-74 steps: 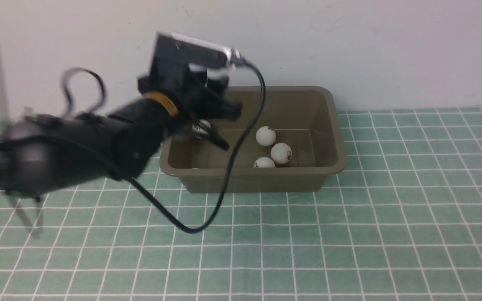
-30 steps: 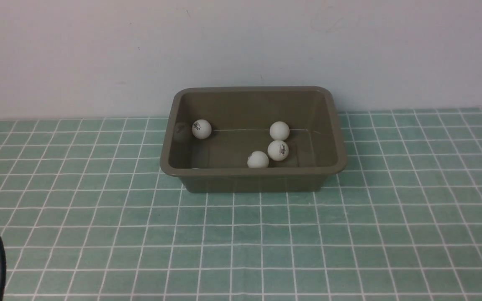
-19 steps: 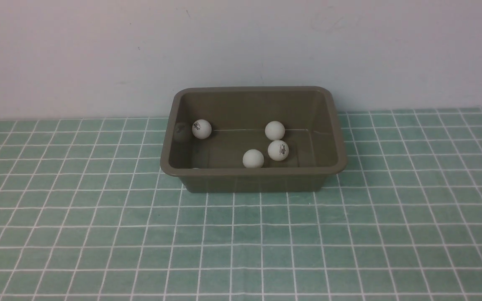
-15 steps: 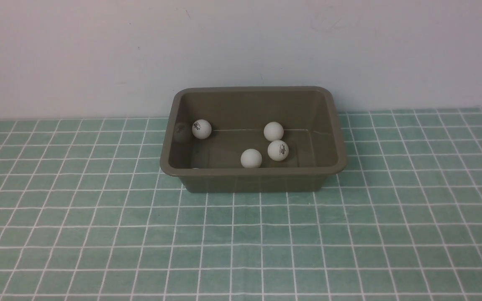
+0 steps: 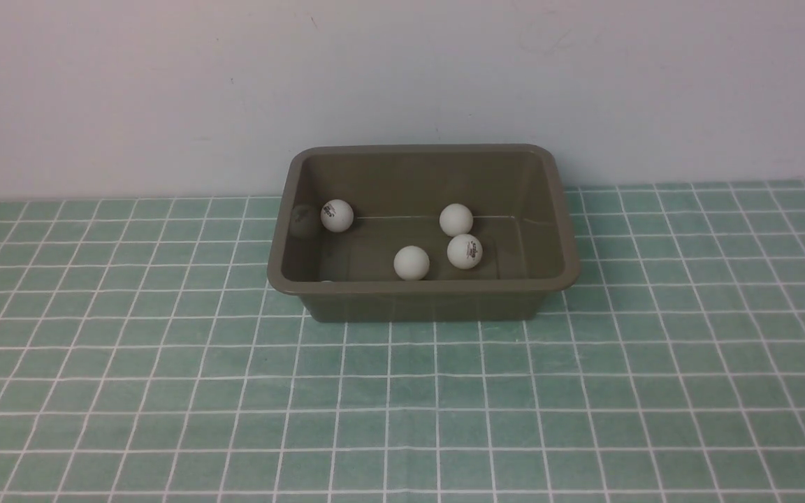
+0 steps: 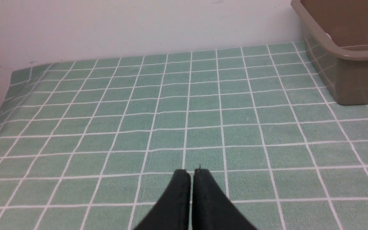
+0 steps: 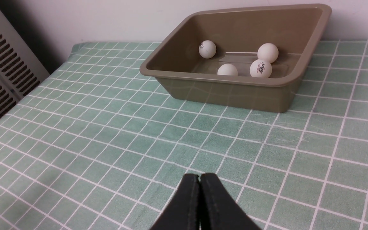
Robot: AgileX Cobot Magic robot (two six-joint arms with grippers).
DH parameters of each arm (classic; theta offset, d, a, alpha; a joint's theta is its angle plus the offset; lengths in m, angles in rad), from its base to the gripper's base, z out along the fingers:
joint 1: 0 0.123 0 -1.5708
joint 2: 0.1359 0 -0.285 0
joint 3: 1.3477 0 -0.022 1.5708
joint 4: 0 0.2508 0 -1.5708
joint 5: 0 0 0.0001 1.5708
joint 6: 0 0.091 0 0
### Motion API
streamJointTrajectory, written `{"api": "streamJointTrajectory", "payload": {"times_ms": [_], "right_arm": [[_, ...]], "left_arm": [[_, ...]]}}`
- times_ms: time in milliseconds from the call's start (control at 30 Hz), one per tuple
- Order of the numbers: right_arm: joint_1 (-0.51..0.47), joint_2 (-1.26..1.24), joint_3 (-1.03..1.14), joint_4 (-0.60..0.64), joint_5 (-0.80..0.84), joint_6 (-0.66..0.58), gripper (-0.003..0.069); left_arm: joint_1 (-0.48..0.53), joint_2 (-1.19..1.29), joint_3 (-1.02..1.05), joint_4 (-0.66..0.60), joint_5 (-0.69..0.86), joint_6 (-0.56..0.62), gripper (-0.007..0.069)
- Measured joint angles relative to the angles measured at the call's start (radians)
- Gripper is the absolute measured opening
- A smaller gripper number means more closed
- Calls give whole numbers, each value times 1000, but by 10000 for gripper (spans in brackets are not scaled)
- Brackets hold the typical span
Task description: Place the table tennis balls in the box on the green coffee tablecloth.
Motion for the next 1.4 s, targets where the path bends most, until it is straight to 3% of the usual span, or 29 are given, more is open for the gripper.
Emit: {"api": "streamJointTrajectory", "payload": {"times_ms": [133,267,467,733,1400], "right_arm": [[-22,0,11,-99,-25,-61,-18],[-153,0,91,-200,-131,-97,-18],[-319,-59,270,-231,-233,-100,-18],[-343,-202,439,-275,-290,-100,-18],[-419,-225,471,-290,-339,-93,-18]], "left_arm": [[0,0,0,0,0,0,-4],[0,0,0,0,0,0,-4],[0,0,0,0,0,0,-4],[0,0,0,0,0,0,-4],[0,0,0,0,-4,0,-4]]}}
